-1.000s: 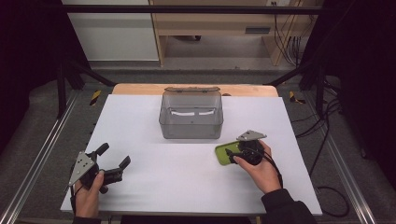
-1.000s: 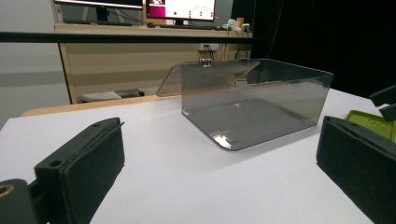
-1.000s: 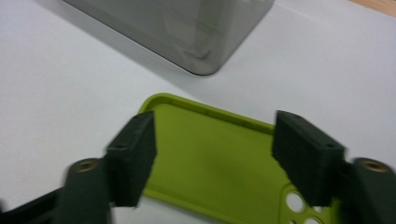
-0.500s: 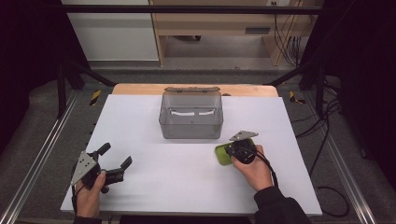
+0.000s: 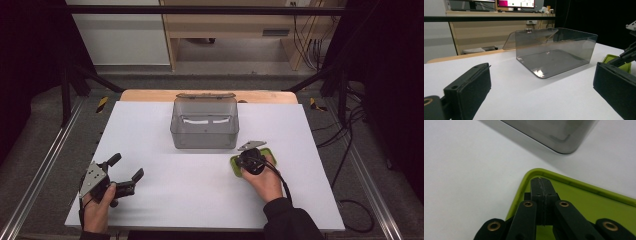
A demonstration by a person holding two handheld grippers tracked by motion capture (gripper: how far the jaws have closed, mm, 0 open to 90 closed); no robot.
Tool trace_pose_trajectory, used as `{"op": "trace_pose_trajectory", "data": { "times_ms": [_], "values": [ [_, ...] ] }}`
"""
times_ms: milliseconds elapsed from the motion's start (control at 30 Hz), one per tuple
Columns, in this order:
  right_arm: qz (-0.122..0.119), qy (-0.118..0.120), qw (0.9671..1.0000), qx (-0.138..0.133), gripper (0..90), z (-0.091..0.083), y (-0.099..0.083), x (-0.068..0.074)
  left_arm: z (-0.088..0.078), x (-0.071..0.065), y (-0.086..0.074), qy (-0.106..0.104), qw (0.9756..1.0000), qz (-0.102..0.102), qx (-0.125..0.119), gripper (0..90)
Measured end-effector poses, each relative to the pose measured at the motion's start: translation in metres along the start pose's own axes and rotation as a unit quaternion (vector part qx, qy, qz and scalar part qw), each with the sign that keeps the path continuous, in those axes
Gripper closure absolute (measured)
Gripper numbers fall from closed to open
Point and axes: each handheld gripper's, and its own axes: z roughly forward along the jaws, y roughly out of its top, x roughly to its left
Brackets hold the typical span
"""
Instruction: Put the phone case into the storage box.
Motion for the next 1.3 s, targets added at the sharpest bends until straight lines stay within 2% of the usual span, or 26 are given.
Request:
{"op": "trace_pose_trajectory", "data": {
  "times_ms": [133, 233, 300, 367, 467, 500, 533, 633, 733, 767, 800, 900, 1033, 1267, 1300],
  "values": [
    [0.001, 0.007, 1.0, -0.003, 90.0, 0.002, 0.002, 0.005, -0.001, 0.0, 0.0, -0.001, 1.0, 0.0, 0.0, 1.5],
    [-0.006, 0.003, 1.0, -0.001, 90.0, 0.002, 0.002, 0.011, -0.001, 0.0, 0.0, -0.001, 1.0, 0.0, 0.0, 1.6],
    [-0.003, 0.016, 0.9999, -0.002, 90.0, 0.002, 0.001, 0.014, -0.001, 0.0, 0.0, -0.002, 1.0, 0.0, 0.001, 1.6],
    [-0.014, 0.025, 0.9996, -0.001, 90.0, 0.001, 0.0, 0.024, 0.0, 0.0, 0.0, -0.002, 1.0, 0.0, 0.0, 1.6],
    [-0.024, 0.027, 0.9994, -0.003, 90.0, 0.001, 0.0, 0.032, 0.0, 0.0, 0.0, -0.002, 1.0, 0.0, 0.0, 1.6],
    [-0.024, 0.034, 0.9991, -0.003, 90.0, 0.001, 0.0, 0.036, 0.0, 0.0, 0.0, -0.002, 1.0, 0.0, 0.0, 1.6],
    [-0.035, 0.04, 0.9986, -0.005, 90.0, 0.001, -0.001, 0.044, 0.0, 0.0, 0.0, -0.001, 1.0, 0.0, 0.001, 1.6],
    [-0.038, 0.049, 0.998, -0.005, 90.0, 0.002, 0.0, 0.053, -0.001, 0.0, 0.0, 0.0, 1.0, 0.001, 0.002, 1.6],
    [-0.05, 0.065, 0.9966, -0.003, 90.0, 0.002, 0.001, 0.071, -0.001, 0.001, 0.0, 0.001, 1.0, 0.0, 0.002, 1.7],
    [-0.05, 0.065, 0.9966, -0.003, 90.0, 0.002, 0.001, 0.071, -0.001, 0.001, 0.0, 0.001, 1.0, -0.001, 0.002, 1.7],
    [-0.062, 0.074, 0.9953, -0.002, 90.0, 0.003, 0.001, 0.081, -0.001, 0.001, 0.0, 0.001, 1.0, -0.001, 0.001, 1.7],
    [-0.075, 0.085, 0.9936, 0.0, 90.0, 0.003, 0.002, 0.097, -0.001, 0.001, 0.0, 0.0, 1.0, 0.0, 0.003, 1.7],
    [-0.096, 0.097, 0.9907, 0.001, 90.0, 0.004, 0.003, 0.112, 0.0, 0.001, 0.0, 0.001, 1.0, -0.003, 0.002, 1.7],
    [-0.127, 0.133, 0.983, 0.001, 90.0, 0.005, 0.005, 0.147, -0.001, 0.001, 0.0, 0.003, 1.0, -0.004, 0.002, 1.6],
    [-0.134, 0.141, 0.9808, 0.002, 90.0, 0.005, 0.005, 0.154, -0.001, 0.001, 0.0, 0.003, 1.0, -0.004, 0.003, 1.6]
  ]
}}
